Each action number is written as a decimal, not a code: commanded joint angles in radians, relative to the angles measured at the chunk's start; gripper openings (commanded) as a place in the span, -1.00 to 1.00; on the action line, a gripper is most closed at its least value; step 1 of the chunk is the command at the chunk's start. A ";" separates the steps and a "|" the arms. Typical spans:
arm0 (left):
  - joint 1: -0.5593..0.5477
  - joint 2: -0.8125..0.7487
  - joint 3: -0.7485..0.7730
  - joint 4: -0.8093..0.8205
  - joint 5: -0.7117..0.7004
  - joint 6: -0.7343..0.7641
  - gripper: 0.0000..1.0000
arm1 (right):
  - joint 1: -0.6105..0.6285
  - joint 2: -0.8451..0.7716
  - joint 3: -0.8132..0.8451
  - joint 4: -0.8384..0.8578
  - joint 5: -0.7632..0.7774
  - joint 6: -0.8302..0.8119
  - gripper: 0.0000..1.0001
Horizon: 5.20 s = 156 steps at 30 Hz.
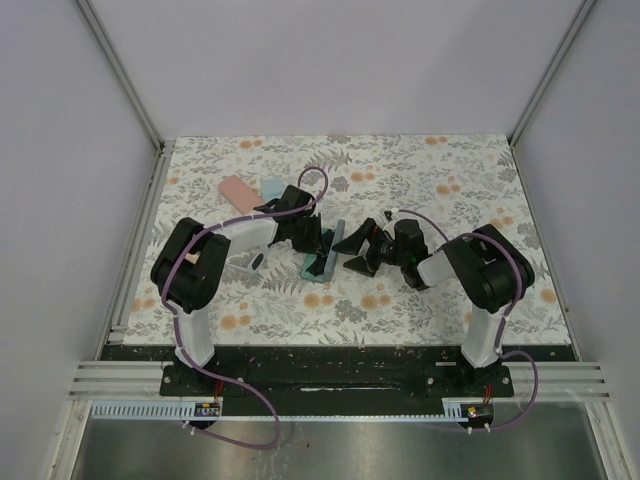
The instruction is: Organize the sunglasses
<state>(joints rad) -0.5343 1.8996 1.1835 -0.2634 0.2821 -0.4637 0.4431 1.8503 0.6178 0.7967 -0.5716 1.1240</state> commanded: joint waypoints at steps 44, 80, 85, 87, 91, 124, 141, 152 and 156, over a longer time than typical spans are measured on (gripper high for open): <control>-0.029 -0.016 0.064 -0.117 -0.184 0.054 -1.00 | -0.012 0.158 0.013 0.377 -0.082 0.088 0.22; 0.157 -0.229 -0.307 0.318 0.227 -0.159 -0.53 | -0.020 0.015 0.158 -0.229 -0.074 -0.138 0.21; 0.177 -0.205 -0.346 0.394 0.269 -0.188 -0.78 | -0.020 -0.002 0.207 -0.423 -0.034 -0.228 0.20; 0.180 -0.201 -0.358 0.414 0.270 -0.194 -0.82 | -0.020 -0.010 0.238 -0.514 -0.010 -0.266 0.20; 0.184 -0.209 -0.375 0.435 0.266 -0.204 -0.87 | -0.018 -0.026 0.319 -0.698 0.059 -0.341 0.21; 0.229 -0.057 -0.256 0.504 0.362 -0.247 -0.45 | 0.008 -0.066 0.528 -0.935 0.007 -0.446 0.95; 0.195 0.012 -0.199 0.432 0.309 -0.211 -0.79 | -0.162 -0.077 0.185 -0.213 -0.296 -0.176 0.92; 0.195 0.021 -0.180 0.389 0.289 -0.188 -0.88 | -0.164 0.102 0.109 0.148 -0.353 -0.056 0.75; 0.195 0.016 -0.183 0.388 0.282 -0.187 -0.91 | -0.164 0.170 0.100 0.289 -0.373 0.012 0.71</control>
<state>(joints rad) -0.3378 1.9076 0.9714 0.1207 0.5999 -0.6777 0.2768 1.9652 0.7311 0.8612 -0.8970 1.0588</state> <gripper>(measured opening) 0.055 0.864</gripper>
